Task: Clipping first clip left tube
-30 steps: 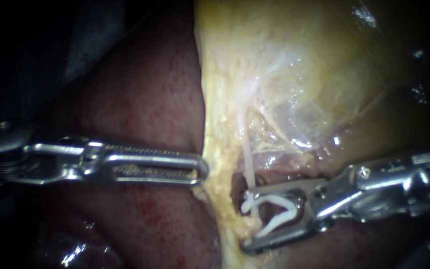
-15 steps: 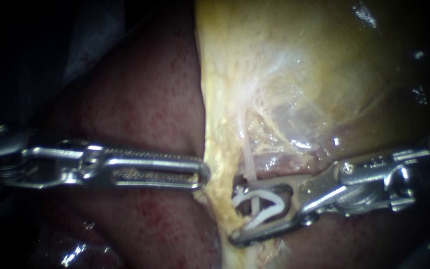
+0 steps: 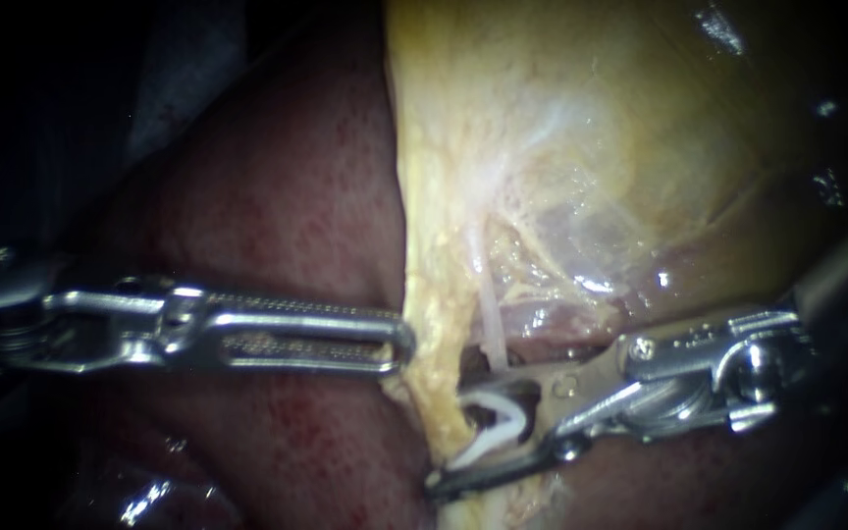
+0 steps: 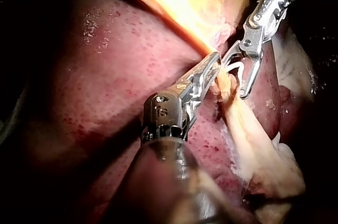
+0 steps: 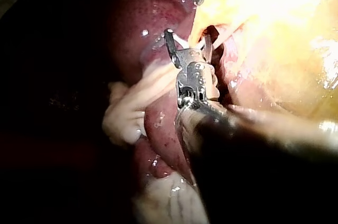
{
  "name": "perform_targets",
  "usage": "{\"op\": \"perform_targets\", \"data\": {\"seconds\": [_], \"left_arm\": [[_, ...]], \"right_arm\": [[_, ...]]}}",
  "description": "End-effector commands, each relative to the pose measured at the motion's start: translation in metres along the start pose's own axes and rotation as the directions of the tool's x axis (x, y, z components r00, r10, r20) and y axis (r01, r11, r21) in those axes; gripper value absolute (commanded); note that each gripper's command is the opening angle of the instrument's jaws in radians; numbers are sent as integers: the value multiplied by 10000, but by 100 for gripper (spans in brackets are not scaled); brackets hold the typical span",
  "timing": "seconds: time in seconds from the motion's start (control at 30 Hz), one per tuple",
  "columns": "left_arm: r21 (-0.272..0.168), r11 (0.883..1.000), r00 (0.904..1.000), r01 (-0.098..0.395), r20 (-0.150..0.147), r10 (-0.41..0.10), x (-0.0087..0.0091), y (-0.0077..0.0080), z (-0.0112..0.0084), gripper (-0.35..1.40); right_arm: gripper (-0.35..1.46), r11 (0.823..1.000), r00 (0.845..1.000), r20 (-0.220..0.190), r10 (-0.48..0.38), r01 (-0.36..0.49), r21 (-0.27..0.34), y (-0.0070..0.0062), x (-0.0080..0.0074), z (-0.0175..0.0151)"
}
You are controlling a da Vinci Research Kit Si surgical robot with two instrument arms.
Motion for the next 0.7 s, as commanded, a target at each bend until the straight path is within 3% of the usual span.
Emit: {"op": "perform_targets", "data": {"seconds": [0.03,0.37,0.7], "left_arm": [[12,10000,10000,5,-3,-5,1,1,1,-35],[12,10000,10000,6,-3,-6,0,1,1,-35],[10,10000,10000,6,-2,-6,0,1,1,-35]], "right_arm": [[55,10000,10000,30,-3,3,50,0,0,2],[53,9995,9996,183,-210,206,221,2,6,27],[43,9997,9998,190,37,-41,236,6,7,27]]}}
